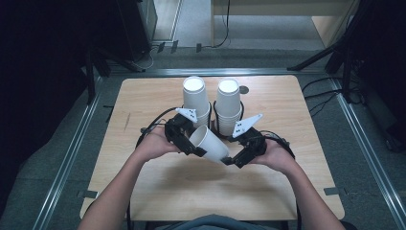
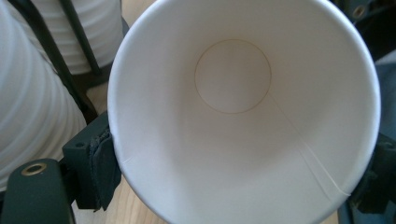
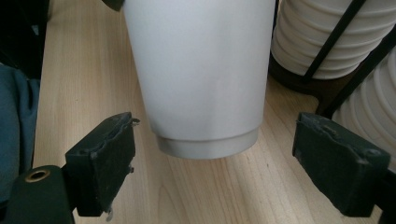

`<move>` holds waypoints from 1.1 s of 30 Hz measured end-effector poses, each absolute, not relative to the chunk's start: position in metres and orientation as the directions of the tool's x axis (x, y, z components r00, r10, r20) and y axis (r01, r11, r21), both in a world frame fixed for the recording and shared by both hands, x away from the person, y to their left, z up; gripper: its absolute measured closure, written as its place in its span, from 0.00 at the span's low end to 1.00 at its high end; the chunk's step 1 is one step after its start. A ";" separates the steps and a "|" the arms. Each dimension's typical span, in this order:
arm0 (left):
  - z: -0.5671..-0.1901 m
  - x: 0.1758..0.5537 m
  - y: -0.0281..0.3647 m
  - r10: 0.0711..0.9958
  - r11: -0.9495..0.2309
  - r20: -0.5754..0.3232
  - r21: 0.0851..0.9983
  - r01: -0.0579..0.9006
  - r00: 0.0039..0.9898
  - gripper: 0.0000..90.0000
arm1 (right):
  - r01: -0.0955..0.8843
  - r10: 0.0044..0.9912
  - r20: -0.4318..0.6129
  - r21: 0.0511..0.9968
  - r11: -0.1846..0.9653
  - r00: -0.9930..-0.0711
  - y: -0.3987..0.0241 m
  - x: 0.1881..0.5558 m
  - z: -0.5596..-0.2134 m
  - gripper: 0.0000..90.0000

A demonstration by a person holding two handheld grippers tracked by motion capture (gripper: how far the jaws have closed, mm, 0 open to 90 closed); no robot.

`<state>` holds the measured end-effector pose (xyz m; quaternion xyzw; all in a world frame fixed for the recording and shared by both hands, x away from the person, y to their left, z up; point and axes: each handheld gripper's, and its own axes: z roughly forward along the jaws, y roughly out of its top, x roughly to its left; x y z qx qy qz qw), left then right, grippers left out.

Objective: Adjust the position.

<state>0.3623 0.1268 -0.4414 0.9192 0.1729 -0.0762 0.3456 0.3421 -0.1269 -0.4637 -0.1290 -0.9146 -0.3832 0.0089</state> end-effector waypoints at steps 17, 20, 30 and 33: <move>-0.443 0.359 0.093 0.181 -0.870 -0.087 0.450 0.201 0.980 0.12 | 0.238 0.209 0.128 0.694 0.679 -0.970 -0.119 0.341 -0.470 0.15; -0.442 0.360 0.087 0.171 -0.879 -0.082 0.438 0.190 0.982 0.12 | 0.231 0.206 0.120 0.692 0.684 -0.971 -0.118 0.342 -0.472 0.15; -0.437 0.358 0.073 0.145 -0.872 -0.089 0.459 0.170 0.985 0.11 | 0.233 0.213 0.117 0.689 0.686 -0.970 -0.113 0.342 -0.476 0.15; -0.436 0.358 0.071 0.140 -0.869 -0.079 0.468 0.160 0.987 0.11 | 0.231 0.210 0.116 0.683 0.693 -0.971 -0.111 0.343 -0.478 0.16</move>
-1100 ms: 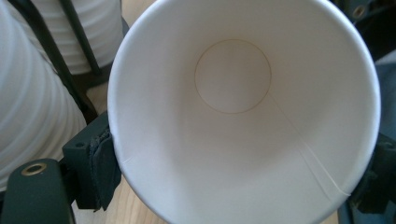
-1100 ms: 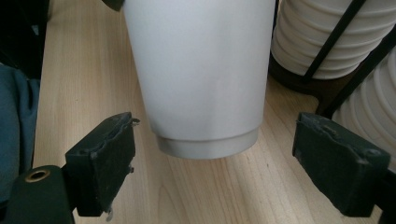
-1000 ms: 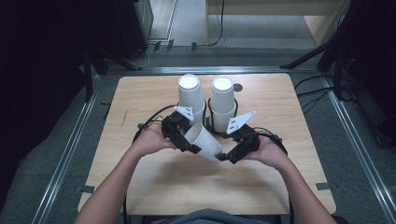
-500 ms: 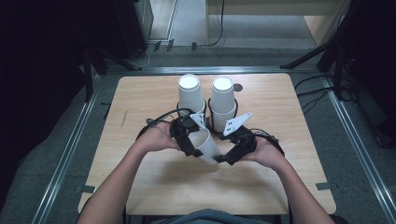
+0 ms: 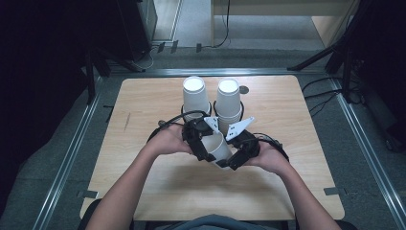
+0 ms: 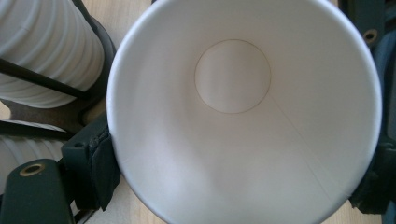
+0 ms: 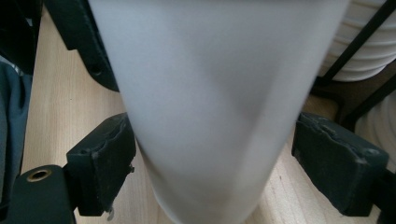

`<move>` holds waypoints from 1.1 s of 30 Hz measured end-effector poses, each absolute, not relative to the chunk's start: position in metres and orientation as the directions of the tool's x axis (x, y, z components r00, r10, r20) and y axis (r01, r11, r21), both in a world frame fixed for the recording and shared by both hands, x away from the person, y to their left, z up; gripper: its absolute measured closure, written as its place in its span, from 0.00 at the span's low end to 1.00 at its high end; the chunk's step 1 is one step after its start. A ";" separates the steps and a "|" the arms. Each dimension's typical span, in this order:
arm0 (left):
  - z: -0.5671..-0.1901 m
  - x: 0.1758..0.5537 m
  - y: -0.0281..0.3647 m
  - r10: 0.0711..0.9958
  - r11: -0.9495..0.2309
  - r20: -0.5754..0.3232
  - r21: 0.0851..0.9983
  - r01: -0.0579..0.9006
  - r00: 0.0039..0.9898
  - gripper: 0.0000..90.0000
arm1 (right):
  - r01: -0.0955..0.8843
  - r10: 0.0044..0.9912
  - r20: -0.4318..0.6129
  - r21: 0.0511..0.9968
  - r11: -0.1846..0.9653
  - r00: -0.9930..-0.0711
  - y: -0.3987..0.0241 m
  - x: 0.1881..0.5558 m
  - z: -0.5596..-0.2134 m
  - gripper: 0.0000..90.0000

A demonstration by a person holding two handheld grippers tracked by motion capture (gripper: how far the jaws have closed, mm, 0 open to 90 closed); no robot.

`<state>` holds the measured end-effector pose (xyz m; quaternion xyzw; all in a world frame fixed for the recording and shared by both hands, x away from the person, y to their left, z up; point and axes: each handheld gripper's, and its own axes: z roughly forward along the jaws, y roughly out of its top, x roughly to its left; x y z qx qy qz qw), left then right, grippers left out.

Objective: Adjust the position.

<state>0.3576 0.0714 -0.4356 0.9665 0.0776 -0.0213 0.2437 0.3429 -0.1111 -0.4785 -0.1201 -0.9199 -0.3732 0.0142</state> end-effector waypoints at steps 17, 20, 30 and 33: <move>-0.430 0.356 0.079 0.192 -0.823 -0.079 0.530 0.205 0.978 0.00 | 0.186 0.196 0.071 0.719 0.670 -0.978 -0.110 0.339 -0.472 0.24; -0.432 0.356 0.083 0.208 -0.803 -0.084 0.554 0.220 0.974 0.00 | 0.191 0.206 0.070 0.726 0.661 -0.976 -0.114 0.340 -0.471 0.24; -0.440 0.352 0.103 0.230 -0.723 -0.144 0.637 0.268 0.962 0.00 | 0.182 0.200 0.065 0.738 0.650 -0.978 -0.117 0.339 -0.469 0.23; -0.441 0.350 0.108 0.238 -0.706 -0.148 0.653 0.276 0.960 0.00 | 0.189 0.208 0.069 0.740 0.645 -0.976 -0.118 0.339 -0.468 0.23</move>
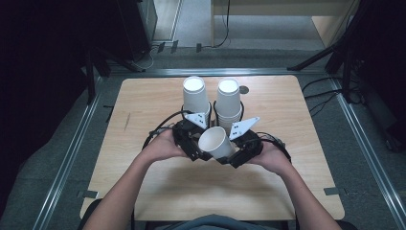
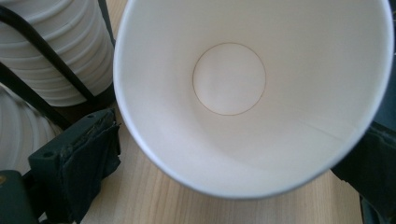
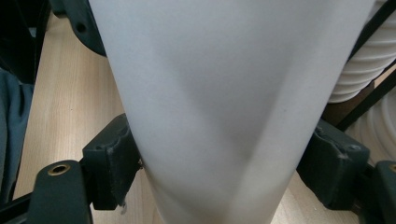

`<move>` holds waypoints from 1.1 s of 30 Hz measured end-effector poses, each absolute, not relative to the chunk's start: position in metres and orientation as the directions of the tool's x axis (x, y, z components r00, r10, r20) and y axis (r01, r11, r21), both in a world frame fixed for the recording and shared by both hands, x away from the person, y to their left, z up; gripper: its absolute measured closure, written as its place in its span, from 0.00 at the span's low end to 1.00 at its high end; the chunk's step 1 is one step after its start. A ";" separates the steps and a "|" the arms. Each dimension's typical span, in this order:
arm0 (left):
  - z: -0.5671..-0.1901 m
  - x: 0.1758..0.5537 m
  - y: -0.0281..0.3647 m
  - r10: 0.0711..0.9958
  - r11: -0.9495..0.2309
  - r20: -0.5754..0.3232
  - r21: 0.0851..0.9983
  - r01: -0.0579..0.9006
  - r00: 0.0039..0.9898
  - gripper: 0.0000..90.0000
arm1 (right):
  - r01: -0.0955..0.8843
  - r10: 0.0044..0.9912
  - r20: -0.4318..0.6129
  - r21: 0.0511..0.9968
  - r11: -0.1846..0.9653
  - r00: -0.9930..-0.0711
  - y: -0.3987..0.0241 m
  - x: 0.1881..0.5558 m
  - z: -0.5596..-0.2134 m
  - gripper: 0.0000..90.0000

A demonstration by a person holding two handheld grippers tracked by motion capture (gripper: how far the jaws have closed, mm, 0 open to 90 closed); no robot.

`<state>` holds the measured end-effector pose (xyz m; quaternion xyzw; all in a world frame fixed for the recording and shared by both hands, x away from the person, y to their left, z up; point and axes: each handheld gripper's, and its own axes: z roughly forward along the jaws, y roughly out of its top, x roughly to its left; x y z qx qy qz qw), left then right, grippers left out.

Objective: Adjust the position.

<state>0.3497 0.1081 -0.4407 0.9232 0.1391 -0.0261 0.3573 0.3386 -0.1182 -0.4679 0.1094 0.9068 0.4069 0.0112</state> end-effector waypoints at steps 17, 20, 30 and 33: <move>-0.448 0.345 0.108 0.254 -0.564 -0.241 0.750 0.346 0.937 0.00 | 0.186 0.181 0.092 0.766 0.615 -0.979 -0.116 0.337 -0.467 0.23; -0.449 0.345 0.106 0.252 -0.563 -0.242 0.751 0.345 0.937 0.00 | 0.185 0.181 0.091 0.766 0.615 -0.979 -0.115 0.337 -0.468 0.23; -0.447 0.343 0.106 0.255 -0.548 -0.220 0.769 0.328 0.942 0.10 | 0.196 0.185 0.104 0.772 0.604 -0.977 -0.113 0.338 -0.468 0.24; -0.448 0.345 0.105 0.259 -0.570 -0.233 0.747 0.343 0.937 0.13 | 0.207 0.191 0.112 0.763 0.612 -0.975 -0.113 0.338 -0.470 0.24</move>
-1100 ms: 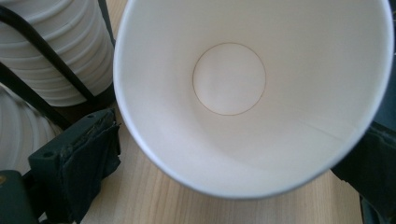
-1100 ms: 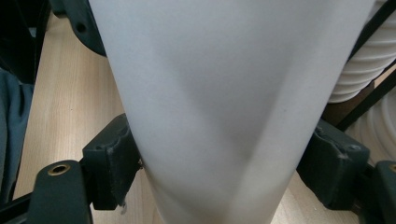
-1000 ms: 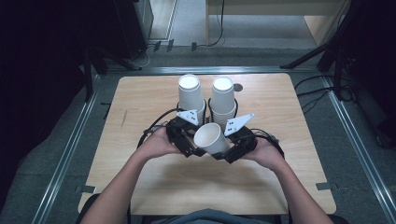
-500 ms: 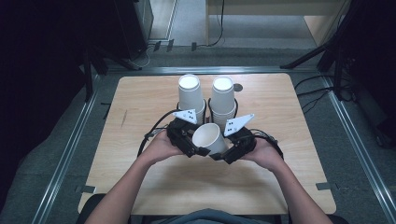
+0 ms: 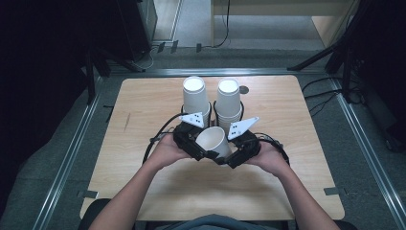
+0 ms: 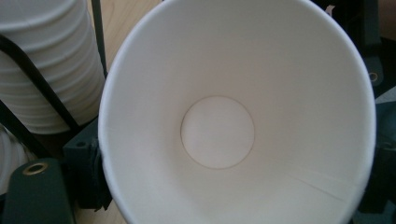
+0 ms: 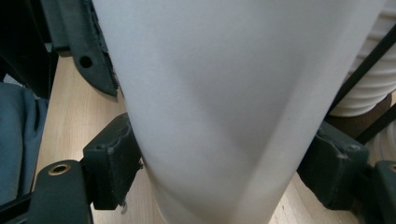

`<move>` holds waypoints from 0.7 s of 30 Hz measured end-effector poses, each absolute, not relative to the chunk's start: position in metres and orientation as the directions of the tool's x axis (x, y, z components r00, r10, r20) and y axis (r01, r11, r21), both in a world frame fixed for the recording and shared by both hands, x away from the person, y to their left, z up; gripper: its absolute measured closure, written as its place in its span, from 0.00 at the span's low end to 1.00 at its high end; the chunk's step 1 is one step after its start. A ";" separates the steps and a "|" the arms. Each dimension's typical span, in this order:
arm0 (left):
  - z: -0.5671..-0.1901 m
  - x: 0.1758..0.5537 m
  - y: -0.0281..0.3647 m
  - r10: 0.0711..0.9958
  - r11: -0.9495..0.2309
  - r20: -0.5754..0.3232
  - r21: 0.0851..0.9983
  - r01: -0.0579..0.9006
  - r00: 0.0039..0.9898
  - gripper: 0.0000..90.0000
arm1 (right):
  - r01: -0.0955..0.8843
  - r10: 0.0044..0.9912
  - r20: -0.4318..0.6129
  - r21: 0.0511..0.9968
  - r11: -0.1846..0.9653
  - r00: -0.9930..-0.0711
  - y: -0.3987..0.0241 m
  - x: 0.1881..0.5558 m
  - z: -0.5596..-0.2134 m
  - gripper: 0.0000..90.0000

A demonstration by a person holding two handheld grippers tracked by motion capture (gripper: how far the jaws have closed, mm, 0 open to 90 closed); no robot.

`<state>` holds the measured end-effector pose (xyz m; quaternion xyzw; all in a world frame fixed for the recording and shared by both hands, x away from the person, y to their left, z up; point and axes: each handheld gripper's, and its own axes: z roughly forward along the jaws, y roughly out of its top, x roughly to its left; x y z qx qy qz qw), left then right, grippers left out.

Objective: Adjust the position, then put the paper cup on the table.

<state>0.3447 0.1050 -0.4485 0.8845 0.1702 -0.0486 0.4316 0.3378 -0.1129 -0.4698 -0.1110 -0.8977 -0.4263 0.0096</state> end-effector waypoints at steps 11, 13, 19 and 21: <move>-0.447 0.347 0.109 0.269 -0.584 -0.227 0.734 0.346 0.936 0.13 | 0.258 0.234 0.134 0.705 0.661 -0.963 -0.111 0.335 -0.475 0.17; -0.446 0.348 0.111 0.269 -0.588 -0.223 0.733 0.343 0.937 0.14 | 0.275 0.239 0.151 0.699 0.661 -0.959 -0.114 0.334 -0.474 0.17; -0.444 0.347 0.113 0.254 -0.615 -0.211 0.718 0.326 0.944 0.14 | 0.267 0.241 0.139 0.703 0.659 -0.961 -0.121 0.333 -0.469 0.17; -0.444 0.346 0.113 0.253 -0.630 -0.201 0.708 0.319 0.946 0.14 | 0.269 0.251 0.130 0.697 0.665 -0.959 -0.123 0.333 -0.468 0.17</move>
